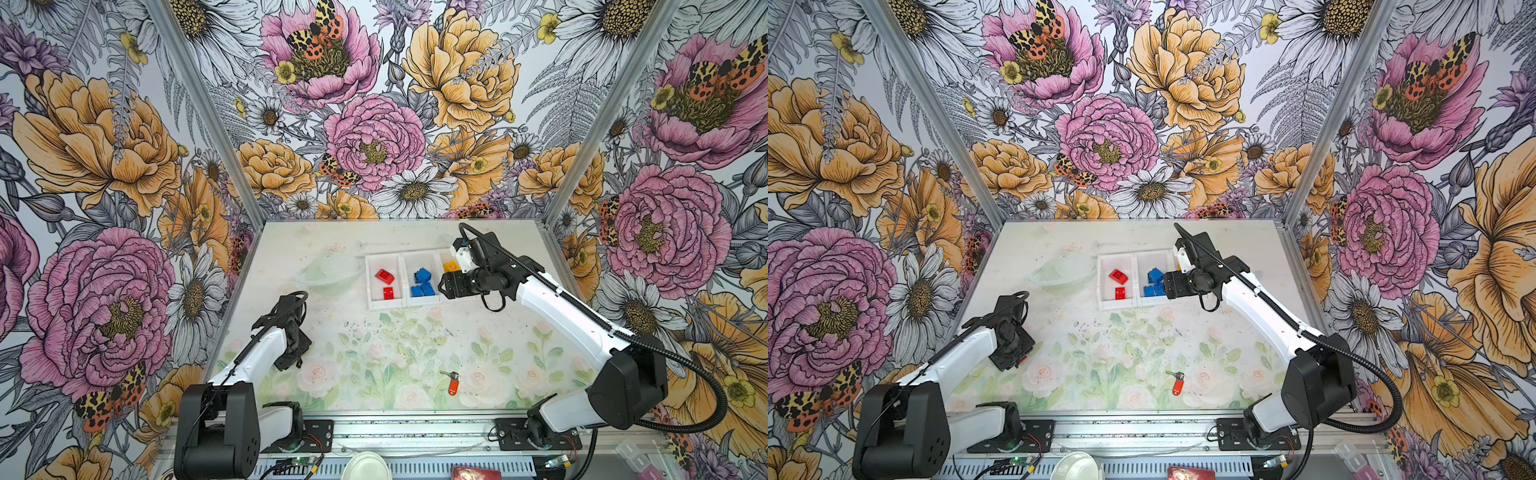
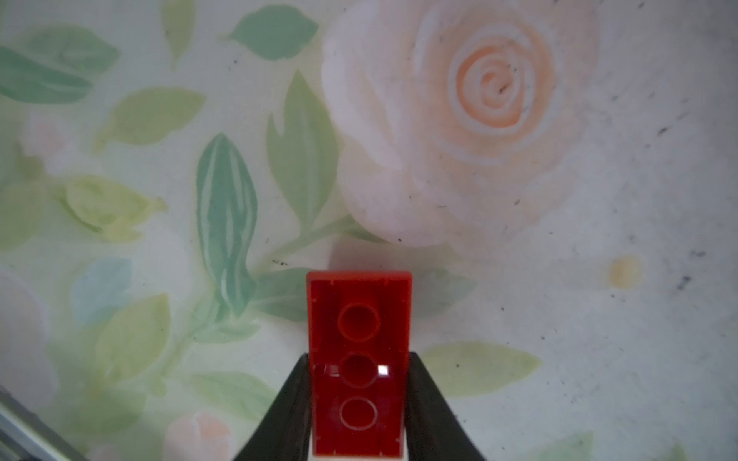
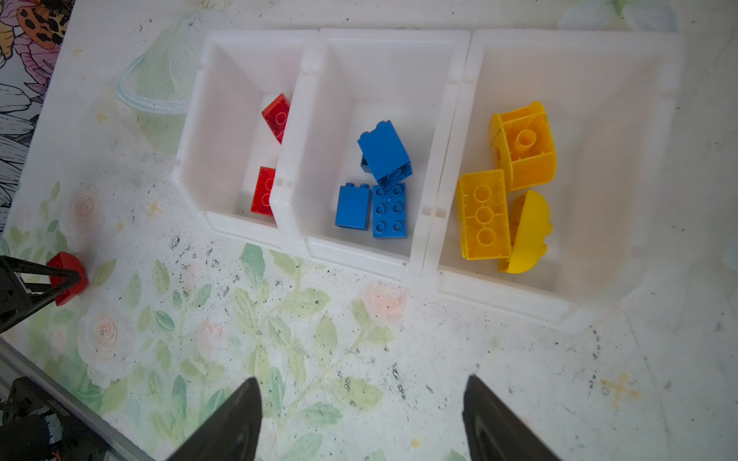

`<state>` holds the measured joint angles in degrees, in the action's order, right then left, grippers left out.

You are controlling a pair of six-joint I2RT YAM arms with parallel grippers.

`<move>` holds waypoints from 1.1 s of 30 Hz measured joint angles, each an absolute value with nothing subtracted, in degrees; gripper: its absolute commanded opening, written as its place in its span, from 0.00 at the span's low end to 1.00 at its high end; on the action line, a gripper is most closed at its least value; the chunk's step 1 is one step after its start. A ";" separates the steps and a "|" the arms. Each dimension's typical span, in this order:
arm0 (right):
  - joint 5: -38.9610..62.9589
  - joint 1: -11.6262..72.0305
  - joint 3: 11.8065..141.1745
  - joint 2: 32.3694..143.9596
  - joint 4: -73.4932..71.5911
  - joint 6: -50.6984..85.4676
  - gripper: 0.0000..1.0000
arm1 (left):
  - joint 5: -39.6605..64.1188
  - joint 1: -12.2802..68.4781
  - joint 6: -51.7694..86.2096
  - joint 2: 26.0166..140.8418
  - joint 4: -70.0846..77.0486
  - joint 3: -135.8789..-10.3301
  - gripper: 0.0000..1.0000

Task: Sort the legos into containers by color
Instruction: Pick up the lego from the bottom-left of the table, then place the lego in the container.

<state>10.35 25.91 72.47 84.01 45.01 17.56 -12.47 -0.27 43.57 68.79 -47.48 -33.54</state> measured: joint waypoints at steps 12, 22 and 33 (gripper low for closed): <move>10.35 25.91 71.22 82.96 44.95 18.44 0.81 | -12.47 4.36 43.46 68.77 -48.93 -37.56 0.24; 10.28 24.25 66.19 77.87 44.99 21.85 0.81 | -13.13 18.72 41.65 70.52 -49.17 -51.59 0.23; 9.96 21.67 59.31 71.29 43.46 27.27 0.82 | -13.23 26.70 35.53 81.25 -48.01 -68.45 0.23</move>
<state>9.96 21.67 59.31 71.29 43.46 27.27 -13.23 26.70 35.53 81.25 -48.01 -68.45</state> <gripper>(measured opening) 0.816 0.333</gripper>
